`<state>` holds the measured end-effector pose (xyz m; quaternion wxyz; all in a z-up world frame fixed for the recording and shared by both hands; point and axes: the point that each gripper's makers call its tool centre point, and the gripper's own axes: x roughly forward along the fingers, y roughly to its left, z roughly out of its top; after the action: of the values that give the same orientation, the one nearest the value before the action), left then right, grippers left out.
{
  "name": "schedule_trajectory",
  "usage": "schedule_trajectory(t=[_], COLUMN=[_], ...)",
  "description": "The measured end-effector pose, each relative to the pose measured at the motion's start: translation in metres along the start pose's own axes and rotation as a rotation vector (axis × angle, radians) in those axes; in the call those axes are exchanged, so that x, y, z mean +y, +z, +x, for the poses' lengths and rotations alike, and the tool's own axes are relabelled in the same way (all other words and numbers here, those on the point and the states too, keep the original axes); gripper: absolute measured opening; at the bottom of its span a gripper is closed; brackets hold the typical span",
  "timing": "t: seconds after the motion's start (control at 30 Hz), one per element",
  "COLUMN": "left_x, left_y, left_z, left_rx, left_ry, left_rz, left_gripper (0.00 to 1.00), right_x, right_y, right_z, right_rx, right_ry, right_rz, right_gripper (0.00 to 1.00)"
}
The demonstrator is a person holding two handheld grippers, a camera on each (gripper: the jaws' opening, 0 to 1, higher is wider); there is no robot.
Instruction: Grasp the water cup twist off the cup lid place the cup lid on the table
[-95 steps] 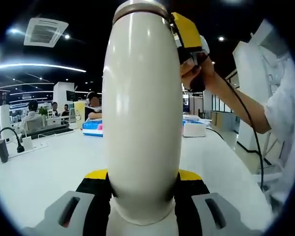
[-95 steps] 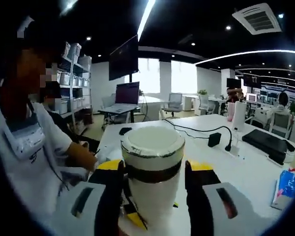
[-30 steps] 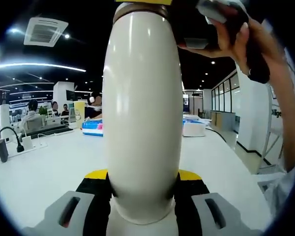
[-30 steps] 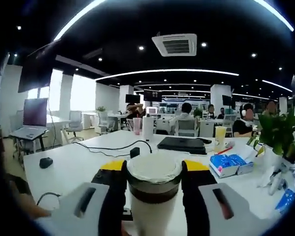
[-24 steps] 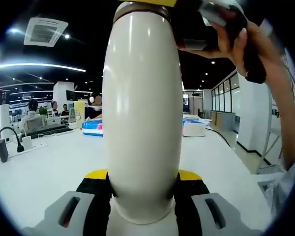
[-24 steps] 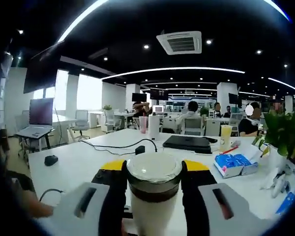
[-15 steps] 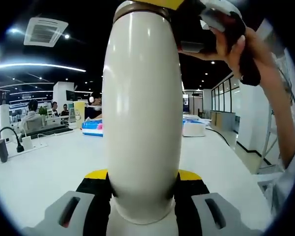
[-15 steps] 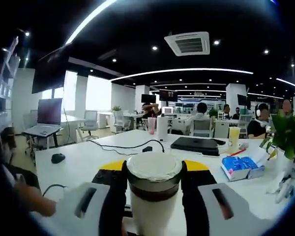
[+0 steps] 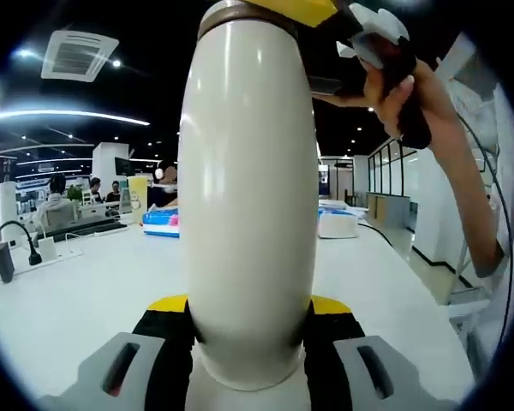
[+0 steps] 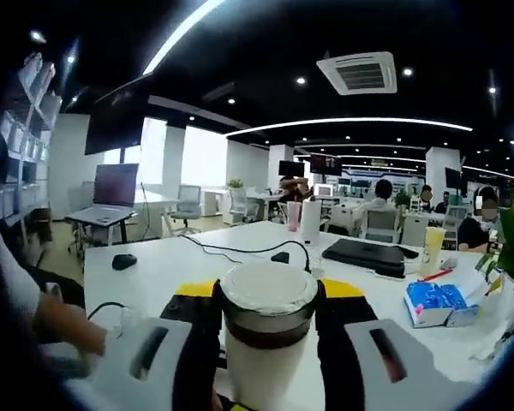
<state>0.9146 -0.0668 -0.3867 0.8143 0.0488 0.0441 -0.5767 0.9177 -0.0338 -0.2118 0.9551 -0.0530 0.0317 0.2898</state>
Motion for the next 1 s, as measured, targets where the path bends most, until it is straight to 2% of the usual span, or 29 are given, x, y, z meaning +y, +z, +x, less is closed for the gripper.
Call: schedule_trajectory(t=[0.8,1.0], left_x=[0.000,0.000], left_y=[-0.001,-0.001], left_z=[-0.002,-0.002], left_rx=[0.000,0.001], left_ry=[0.001,0.002], left_rz=[0.000,0.001], left_gripper=[0.51,0.51], right_x=[0.009,0.014], right_y=[-0.001,-0.002], right_z=[0.000,-0.001], right_rx=[0.002,0.002], right_ry=[0.402,0.474], right_rz=[-0.008,-0.021], right_gripper=[0.45,0.45])
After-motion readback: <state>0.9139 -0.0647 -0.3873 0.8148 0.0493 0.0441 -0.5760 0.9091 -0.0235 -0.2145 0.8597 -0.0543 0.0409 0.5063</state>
